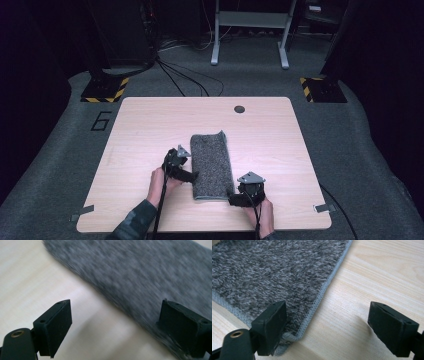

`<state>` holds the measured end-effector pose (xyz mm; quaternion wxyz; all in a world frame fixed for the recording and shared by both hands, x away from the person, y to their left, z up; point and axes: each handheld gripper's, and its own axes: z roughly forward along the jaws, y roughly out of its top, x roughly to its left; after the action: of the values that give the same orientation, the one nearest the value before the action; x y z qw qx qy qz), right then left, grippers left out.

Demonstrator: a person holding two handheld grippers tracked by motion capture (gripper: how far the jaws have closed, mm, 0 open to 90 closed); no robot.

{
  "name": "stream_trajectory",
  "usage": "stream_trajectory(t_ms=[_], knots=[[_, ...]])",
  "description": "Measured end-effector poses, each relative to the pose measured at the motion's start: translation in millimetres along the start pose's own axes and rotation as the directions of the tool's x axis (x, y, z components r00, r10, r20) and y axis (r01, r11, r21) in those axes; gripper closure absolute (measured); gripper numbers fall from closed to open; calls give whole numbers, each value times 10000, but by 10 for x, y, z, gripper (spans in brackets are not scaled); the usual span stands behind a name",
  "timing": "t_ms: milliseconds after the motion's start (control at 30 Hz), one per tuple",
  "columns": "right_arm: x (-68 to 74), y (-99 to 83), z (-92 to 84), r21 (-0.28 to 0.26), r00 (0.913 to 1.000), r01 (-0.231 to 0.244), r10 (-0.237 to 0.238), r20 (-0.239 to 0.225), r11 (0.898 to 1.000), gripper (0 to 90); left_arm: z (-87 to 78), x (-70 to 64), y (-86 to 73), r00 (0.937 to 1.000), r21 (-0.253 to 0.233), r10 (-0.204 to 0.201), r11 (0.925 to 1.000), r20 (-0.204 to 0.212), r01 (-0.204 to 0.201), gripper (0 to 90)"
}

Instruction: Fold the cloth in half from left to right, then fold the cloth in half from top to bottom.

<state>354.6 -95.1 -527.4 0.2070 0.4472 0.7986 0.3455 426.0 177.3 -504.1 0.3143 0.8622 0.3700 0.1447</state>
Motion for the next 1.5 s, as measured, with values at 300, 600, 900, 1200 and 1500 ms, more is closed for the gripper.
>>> stream_trajectory(t_ms=[300,600,900,1200,1500], knots=[[42,3,-39,202,9997,223,-226,121,9995,152,-177,-249,-389,9995,-46,302,9995,42,-301,107],[-56,71,-85,19,9982,141,-140,-590,9999,147,-316,-116,-478,9996,-381,-118,9992,251,127,79],[-368,470,-53,-261,9957,240,-263,-891,9994,146,-396,191,-287,9957,-851,-835,9926,405,867,71],[-575,860,208,-121,9912,334,-346,-1280,9994,148,-293,506,29,9921,-980,-1083,9886,629,1141,70],[-738,1114,487,16,9880,-171,171,-1533,9999,169,-9,775,301,9928,-583,-1175,9912,226,1186,80]])
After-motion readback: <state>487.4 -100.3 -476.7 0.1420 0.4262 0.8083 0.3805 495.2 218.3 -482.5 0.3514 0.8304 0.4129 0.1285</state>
